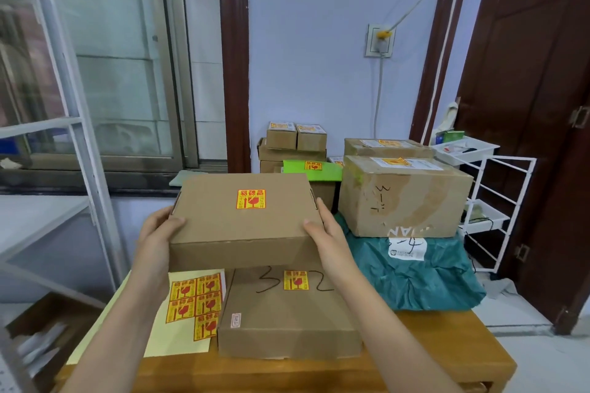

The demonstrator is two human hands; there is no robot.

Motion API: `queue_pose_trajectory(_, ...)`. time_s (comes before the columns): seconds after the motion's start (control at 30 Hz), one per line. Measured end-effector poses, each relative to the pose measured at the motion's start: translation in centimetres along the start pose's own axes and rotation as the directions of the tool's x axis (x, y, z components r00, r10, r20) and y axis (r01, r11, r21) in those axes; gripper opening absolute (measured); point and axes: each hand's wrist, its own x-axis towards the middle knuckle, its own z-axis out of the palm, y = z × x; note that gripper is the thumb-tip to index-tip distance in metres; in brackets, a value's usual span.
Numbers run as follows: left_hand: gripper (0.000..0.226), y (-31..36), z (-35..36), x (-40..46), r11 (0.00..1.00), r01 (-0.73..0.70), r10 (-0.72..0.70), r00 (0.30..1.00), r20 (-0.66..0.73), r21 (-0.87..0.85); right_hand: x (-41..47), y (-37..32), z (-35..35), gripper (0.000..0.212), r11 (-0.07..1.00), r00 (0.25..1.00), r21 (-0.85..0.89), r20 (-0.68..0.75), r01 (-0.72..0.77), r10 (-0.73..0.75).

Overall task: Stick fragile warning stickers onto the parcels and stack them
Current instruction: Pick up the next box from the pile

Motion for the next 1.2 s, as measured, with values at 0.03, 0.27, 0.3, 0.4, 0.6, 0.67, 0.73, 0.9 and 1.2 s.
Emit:
queue_pose_trajectory(0.03,0.023,0.2,-0.1,0.7,1.0,-0.016,0.016,0.999,-0.039,0.004,0.7,-0.2,0.6,0.061,1.0,1.0,0.001,0.013,0.002,-0.002)
queue_pose_trajectory(0.27,0.009,1.3,-1.5,6.1,0.997,-0.051,0.057,0.991,-0.125,0.054,5.8,-0.7,4.4,0.055,0.999,0.996,0.053,0.091,0.013,-0.018)
queue_pose_trajectory(0.3,0.009,1.4,-1.8,6.8,0.998,-0.054,0.059,0.989,-0.137,0.043,6.5,-0.7,5.0,0.055,0.998,0.995,0.062,0.094,0.014,-0.019)
queue_pose_trajectory(0.4,0.011,1.3,-2.0,8.9,0.993,-0.101,0.11,0.975,-0.193,0.058,8.6,-0.2,6.7,0.055,0.997,0.993,0.073,0.114,0.009,-0.017)
queue_pose_trajectory(0.6,0.033,-0.8,-3.0,12.8,0.994,-0.093,0.102,0.968,-0.23,0.053,12.6,2.3,9.9,0.061,0.996,0.985,0.07,0.166,-0.058,0.046)
queue_pose_trajectory(0.67,0.033,-1.5,-3.1,13.9,0.995,-0.076,0.089,0.968,-0.235,0.061,13.9,3.2,10.9,0.061,0.994,0.983,0.077,0.17,-0.08,0.066)
queue_pose_trajectory(0.73,0.026,-2.0,-3.2,14.9,0.996,-0.071,0.084,0.968,-0.237,0.06,15.0,4.0,11.9,0.058,0.991,0.983,0.079,0.157,-0.105,0.092)
queue_pose_trajectory(0.9,0.023,-3.6,-2.9,17.7,0.994,-0.105,0.104,0.934,-0.341,0.016,17.8,5.5,14.4,0.046,0.983,0.986,0.115,0.107,-0.14,0.128)
queue_pose_trajectory(1.2,0.03,-7.1,-1.0,23.2,0.978,-0.165,0.081,0.867,-0.492,-0.131,22.1,9.5,18.2,0.031,0.983,0.988,0.103,0.041,-0.152,0.148)
